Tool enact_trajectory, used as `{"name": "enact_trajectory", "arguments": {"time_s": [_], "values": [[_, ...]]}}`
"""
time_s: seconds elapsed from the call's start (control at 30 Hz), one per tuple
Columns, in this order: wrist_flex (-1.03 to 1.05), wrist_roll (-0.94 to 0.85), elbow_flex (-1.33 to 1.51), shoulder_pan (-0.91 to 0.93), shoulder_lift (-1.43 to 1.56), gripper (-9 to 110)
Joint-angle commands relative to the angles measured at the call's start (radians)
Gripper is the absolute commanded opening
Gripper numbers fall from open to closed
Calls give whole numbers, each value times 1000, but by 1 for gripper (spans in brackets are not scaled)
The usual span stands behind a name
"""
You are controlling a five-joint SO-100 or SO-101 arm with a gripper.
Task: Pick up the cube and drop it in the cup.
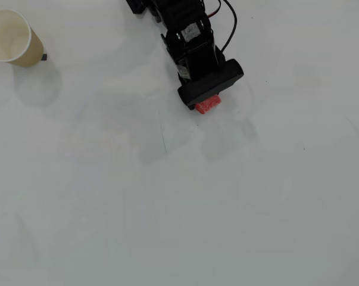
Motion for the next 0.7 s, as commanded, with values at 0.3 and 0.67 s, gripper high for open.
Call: {"name": "enact_trajectory", "arguments": {"time_s": [0.3,0.67], "values": [[-31,-17,-173,-23,-23,29],[-44,-18,-190,-37,-66,29]]}}
